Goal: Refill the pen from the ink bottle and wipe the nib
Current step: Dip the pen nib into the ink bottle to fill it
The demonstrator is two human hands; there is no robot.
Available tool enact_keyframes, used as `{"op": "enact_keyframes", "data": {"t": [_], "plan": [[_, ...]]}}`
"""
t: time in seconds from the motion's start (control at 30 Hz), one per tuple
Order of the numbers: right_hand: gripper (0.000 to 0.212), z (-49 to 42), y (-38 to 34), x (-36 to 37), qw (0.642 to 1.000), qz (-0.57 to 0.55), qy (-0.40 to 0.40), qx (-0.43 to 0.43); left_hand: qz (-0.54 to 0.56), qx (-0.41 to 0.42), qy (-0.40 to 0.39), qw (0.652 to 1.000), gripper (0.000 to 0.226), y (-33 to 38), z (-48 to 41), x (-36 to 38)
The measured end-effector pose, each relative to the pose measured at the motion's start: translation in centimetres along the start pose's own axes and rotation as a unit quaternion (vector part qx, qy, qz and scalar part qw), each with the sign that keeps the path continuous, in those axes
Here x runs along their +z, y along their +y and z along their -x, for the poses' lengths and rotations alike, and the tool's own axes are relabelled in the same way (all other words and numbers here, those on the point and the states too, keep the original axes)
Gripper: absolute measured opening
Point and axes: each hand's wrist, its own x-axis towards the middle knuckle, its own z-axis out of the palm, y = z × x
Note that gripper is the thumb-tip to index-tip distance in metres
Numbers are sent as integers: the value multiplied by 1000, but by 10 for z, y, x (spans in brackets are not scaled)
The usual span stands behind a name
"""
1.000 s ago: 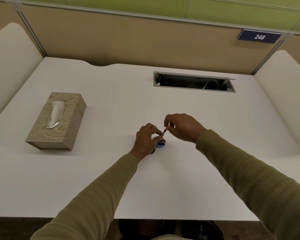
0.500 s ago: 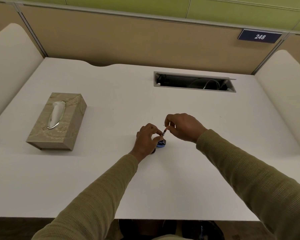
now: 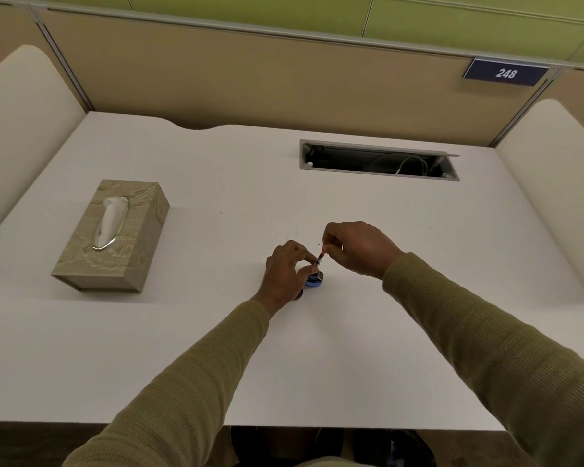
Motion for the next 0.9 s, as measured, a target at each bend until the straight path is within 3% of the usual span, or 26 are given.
{"op": "enact_keyframes", "data": {"t": [0.7,0.9], "plan": [[21,0,-2,0,1000,-9,7,12,-3,-2,0,1000,10,3,1,-2],[15,4,-5,-1,1000,-15,7,-8,-2,-3,0,1000,10,5,0,-4]]}}
